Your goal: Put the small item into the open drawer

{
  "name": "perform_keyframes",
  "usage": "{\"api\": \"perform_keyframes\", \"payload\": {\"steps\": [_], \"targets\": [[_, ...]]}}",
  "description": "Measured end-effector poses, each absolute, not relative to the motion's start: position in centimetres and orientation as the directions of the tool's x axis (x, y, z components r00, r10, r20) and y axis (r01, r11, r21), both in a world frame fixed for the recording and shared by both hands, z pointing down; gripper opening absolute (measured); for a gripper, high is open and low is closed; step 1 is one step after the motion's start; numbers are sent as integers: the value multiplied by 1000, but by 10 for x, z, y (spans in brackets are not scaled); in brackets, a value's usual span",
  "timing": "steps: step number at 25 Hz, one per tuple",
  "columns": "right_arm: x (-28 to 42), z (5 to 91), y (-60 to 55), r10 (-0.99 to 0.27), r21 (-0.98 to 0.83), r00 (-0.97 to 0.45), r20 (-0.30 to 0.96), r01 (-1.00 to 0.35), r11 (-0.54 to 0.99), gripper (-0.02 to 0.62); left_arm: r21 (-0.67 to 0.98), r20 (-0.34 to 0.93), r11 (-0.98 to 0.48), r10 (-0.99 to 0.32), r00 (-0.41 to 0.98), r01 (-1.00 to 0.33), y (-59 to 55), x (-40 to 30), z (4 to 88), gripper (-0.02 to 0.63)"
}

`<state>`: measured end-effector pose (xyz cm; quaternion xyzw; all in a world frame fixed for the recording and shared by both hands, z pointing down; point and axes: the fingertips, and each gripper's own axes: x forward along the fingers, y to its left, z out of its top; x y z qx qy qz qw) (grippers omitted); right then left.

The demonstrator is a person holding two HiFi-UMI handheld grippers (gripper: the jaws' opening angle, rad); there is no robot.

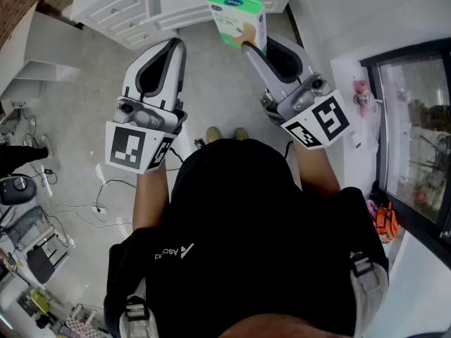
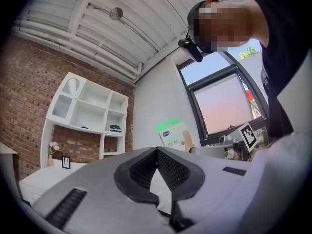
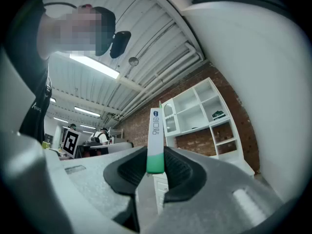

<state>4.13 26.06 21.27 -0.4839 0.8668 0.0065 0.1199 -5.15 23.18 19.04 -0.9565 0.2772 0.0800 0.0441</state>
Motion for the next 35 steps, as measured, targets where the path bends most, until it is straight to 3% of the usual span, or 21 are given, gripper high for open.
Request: {"api": "perform_keyframes", "payload": {"steps": [20, 35], "targets": [[96, 215, 269, -819, -116, -517, -249, -824, 555, 92, -62, -182, -793, -589, 788, -607, 231, -17, 192, -2], [86, 218, 178, -805, -21, -556, -208, -820, 572, 92, -53, -196, -763, -625, 756, -644, 142, -28, 203, -2]]}}
